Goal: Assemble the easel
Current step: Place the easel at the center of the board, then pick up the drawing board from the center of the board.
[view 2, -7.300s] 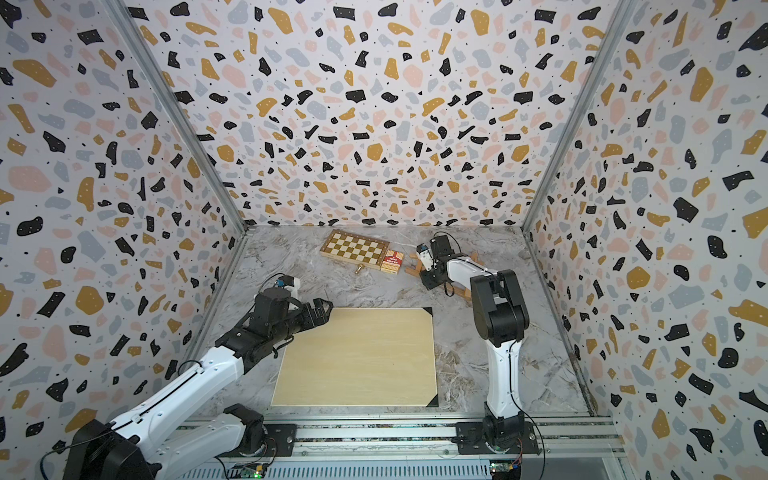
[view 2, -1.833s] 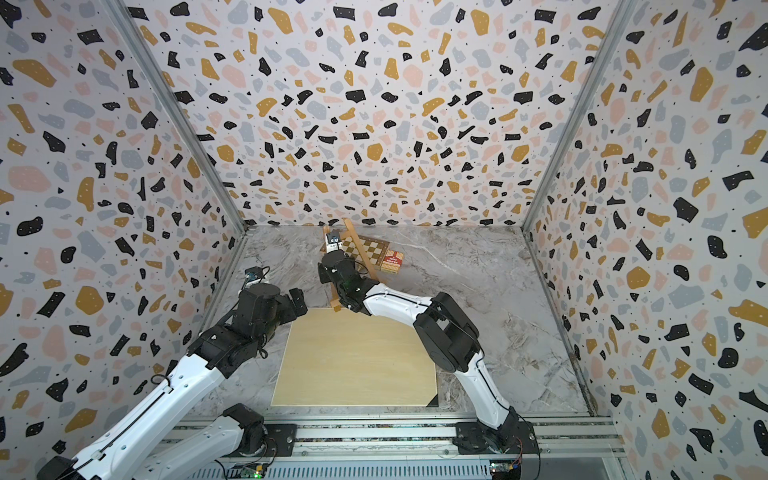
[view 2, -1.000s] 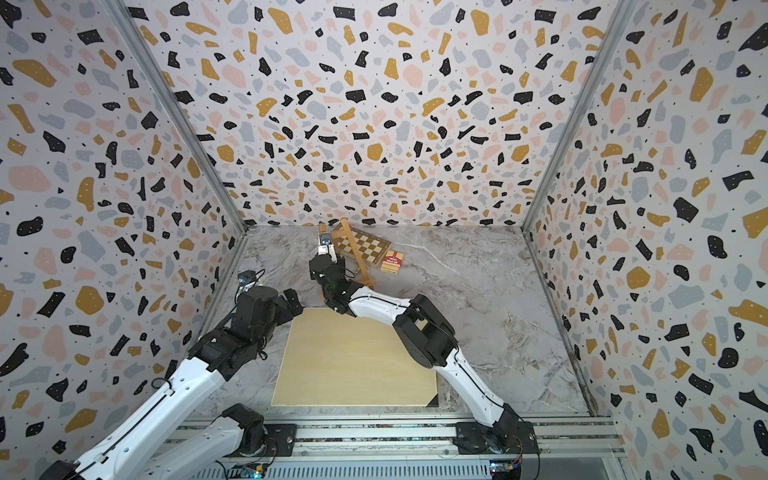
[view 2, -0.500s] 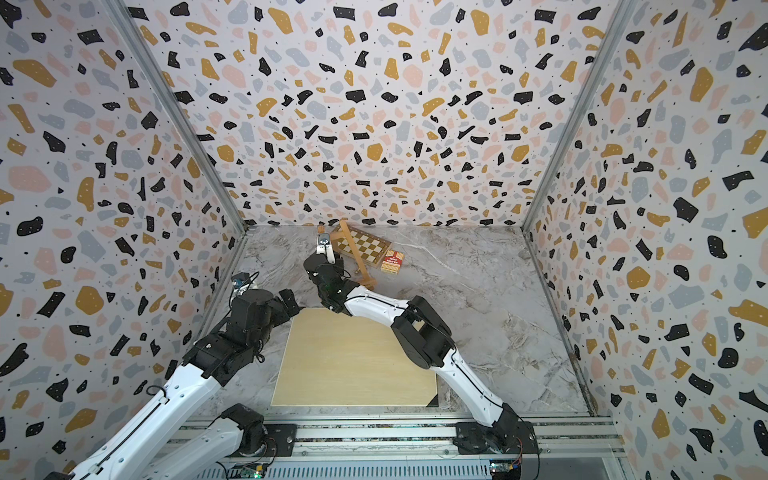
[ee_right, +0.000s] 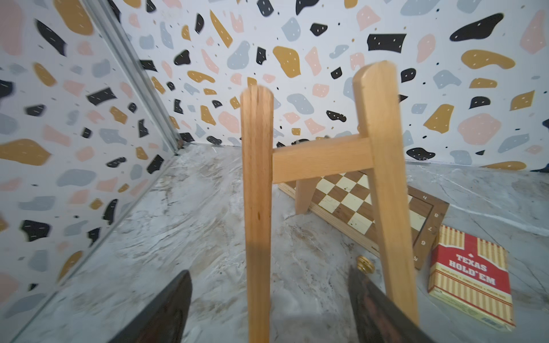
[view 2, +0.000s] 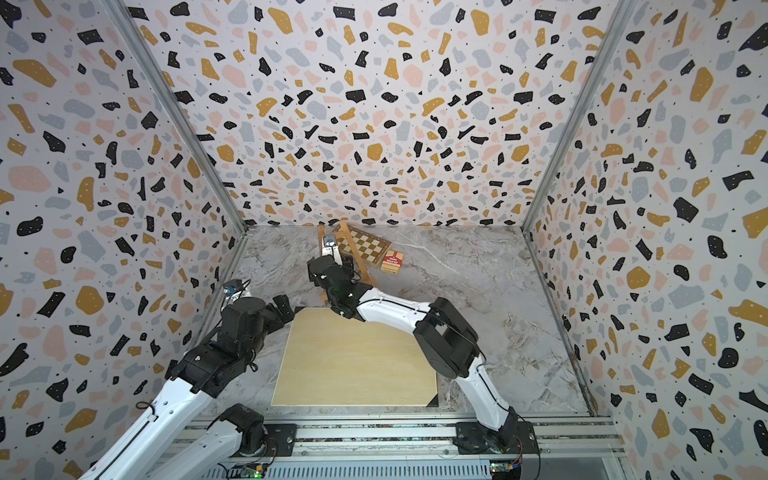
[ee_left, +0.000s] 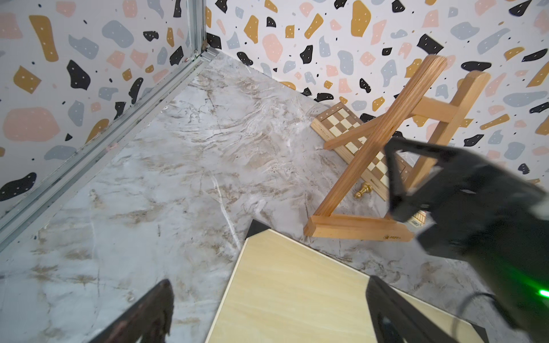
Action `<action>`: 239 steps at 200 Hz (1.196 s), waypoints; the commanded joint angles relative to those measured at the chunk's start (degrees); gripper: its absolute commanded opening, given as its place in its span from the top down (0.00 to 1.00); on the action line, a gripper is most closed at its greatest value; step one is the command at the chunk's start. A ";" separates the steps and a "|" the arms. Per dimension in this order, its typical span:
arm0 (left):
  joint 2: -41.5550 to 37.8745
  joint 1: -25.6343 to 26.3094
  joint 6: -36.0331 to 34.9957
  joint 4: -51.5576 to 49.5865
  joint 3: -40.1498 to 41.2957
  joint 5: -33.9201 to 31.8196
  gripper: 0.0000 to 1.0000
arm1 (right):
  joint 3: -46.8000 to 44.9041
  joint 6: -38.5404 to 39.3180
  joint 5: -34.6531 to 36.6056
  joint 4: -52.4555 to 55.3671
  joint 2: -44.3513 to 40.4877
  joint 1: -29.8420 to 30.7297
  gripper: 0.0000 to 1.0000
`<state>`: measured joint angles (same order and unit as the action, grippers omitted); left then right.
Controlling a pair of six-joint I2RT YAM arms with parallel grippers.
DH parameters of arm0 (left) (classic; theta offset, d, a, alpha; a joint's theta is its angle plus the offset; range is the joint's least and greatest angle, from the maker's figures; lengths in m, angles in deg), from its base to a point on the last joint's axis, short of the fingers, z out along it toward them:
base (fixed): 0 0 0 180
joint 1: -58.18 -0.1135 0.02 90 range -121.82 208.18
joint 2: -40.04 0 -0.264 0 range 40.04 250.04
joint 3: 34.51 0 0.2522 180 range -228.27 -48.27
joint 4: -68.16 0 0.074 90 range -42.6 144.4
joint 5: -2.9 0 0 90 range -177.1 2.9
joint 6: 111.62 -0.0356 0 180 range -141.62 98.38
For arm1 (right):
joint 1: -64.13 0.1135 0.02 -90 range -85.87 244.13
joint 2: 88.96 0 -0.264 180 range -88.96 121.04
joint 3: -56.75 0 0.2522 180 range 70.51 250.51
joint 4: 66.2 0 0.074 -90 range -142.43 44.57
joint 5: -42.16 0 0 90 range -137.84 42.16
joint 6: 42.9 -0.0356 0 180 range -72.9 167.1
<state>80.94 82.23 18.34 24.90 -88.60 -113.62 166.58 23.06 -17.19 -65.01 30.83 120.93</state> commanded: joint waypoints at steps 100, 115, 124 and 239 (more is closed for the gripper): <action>3.36 -0.54 3.75 -10.98 7.32 18.42 0.01 | -47.17 -8.88 -32.71 26.25 -48.97 -15.76 0.00; 4.39 -0.66 4.25 -11.31 8.16 18.14 0.01 | -50.98 -8.92 -34.52 29.06 -52.10 -17.71 0.00; 5.15 -0.84 5.04 -11.71 8.58 18.08 0.01 | -53.41 -9.52 -36.92 30.09 -53.88 -19.66 0.00; 7.44 -1.73 9.64 -13.13 14.83 23.62 0.01 | -67.44 -10.17 -50.89 41.20 -59.81 -30.87 0.00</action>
<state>88.68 80.77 27.19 13.41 -74.53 -91.78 100.77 13.78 -64.70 -27.86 -27.20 90.30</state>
